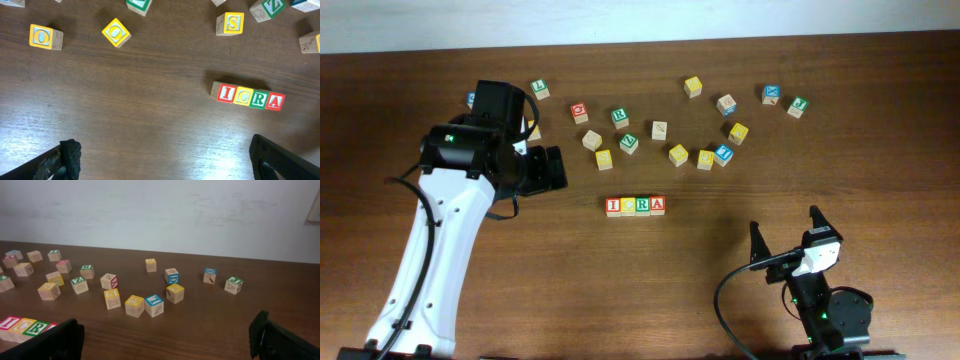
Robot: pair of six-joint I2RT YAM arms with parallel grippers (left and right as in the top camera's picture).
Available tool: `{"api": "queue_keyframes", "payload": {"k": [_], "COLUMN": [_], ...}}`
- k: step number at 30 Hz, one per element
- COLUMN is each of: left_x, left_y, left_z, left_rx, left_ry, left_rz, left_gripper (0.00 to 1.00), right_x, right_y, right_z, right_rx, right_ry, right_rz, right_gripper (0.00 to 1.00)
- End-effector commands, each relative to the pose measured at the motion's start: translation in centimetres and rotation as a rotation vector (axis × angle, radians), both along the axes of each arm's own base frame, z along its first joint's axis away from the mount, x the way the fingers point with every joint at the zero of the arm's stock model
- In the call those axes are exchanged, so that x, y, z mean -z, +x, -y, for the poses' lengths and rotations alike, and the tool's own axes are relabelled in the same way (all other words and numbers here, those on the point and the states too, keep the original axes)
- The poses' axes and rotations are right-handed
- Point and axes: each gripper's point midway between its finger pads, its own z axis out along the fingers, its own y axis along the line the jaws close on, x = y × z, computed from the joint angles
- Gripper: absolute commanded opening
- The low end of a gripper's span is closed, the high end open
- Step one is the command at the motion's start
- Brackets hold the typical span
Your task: Spell out ICRA
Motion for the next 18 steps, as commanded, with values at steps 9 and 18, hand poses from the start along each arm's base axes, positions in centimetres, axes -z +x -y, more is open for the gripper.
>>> {"api": "queue_keyframes", "payload": {"k": [9,18], "left_x": [-0.34,-0.34], "left_y": [0.11,0.11], "left_z": [-0.23,-0.23], "left_rx": [-0.011,-0.011], "left_ry": [0.006,0.006], "left_rz": [0.013,0.013], "left_gripper": [0.99,0.99], "right_x": [0.37,0.31], "right_y": [0.06,0.06], "right_z": [0.66,0.64], "right_rx": [0.041,0.040], "right_ry": [0.028,0.027], "right_rz": [-0.014,-0.011], "right_gripper": [0.98,0.98]}}
